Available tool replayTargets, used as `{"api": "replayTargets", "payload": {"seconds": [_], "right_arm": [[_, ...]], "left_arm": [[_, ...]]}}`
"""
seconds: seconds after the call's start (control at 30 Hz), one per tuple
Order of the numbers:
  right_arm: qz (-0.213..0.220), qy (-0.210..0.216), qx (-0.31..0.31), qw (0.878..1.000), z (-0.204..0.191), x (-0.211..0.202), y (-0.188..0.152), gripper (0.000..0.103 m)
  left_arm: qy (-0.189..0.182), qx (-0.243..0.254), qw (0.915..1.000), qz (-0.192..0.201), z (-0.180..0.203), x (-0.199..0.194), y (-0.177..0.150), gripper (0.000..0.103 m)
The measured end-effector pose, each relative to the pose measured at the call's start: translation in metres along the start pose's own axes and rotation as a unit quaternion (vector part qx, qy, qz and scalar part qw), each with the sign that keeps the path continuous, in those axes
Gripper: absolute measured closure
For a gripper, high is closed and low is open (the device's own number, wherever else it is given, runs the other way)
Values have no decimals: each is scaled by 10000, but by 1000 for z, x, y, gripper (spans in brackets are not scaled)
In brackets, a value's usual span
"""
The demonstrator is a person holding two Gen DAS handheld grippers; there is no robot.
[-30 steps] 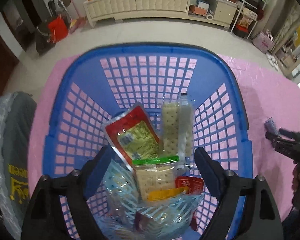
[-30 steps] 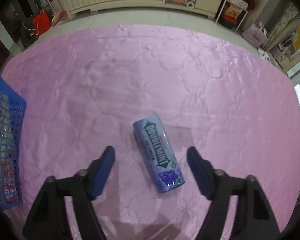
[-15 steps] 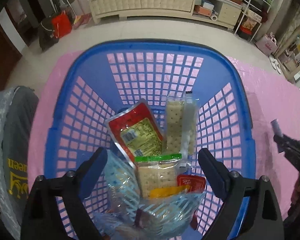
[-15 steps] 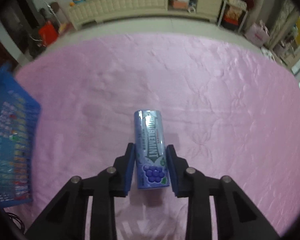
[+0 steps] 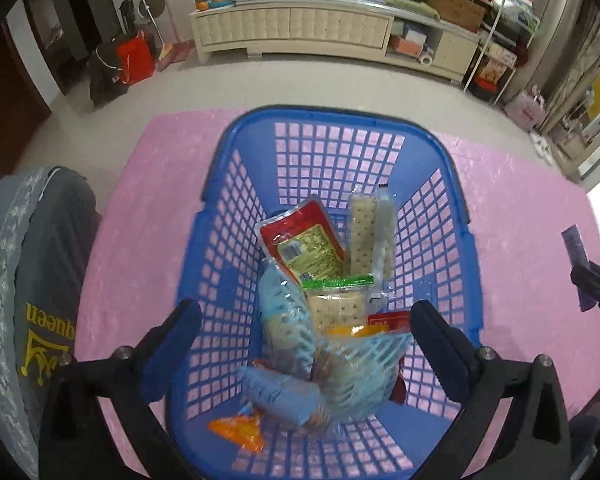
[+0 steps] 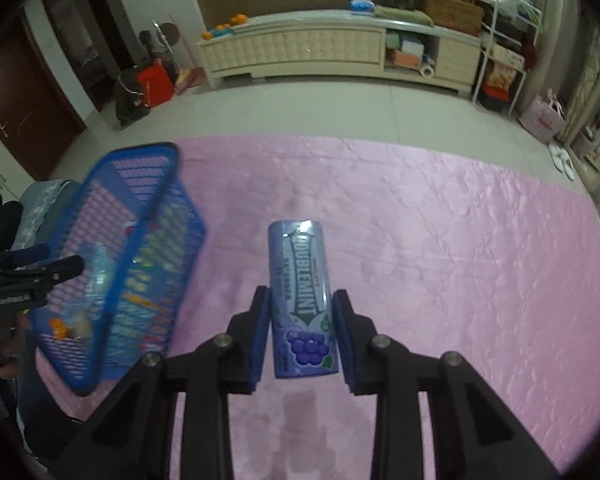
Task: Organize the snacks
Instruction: 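Carry the purple gum tube over the basket with the right tool and release it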
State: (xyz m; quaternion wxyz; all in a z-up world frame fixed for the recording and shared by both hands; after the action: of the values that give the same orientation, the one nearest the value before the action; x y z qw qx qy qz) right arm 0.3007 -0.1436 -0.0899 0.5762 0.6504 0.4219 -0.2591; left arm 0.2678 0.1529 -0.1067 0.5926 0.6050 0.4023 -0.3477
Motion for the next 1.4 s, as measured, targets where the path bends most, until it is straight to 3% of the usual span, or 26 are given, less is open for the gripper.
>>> {"api": "replayTargets", "payload": {"seconds": [0.4,0.77,1.4], "right_arm": [[274,259,-797,9961,-98,-35,-2,68],[-15,350,-1482,9883,-174,3,-15,68],[-588,-200,-1960,9786,-197,92,-39,68]], "left_arm": [[-96,-170,9993,304,-48,-41,-30,0],[-152,-521,9977,413,-95,-46,-49,0],[-291,-521,9978,302,-111,-10,-49,0]]}}
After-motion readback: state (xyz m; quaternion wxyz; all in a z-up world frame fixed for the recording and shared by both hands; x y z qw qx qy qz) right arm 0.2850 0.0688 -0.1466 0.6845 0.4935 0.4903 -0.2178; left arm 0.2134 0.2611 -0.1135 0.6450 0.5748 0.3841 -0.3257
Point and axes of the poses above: each gripper's, at about its wrist camera, not at the fingertips, and x roughly the way its jaws point, z to its right, y to its top, the point moved 5 cm from there along x, roughly the way its jaws point, and after that the axes turned 13 degrees about x, right-handed, at the moved point
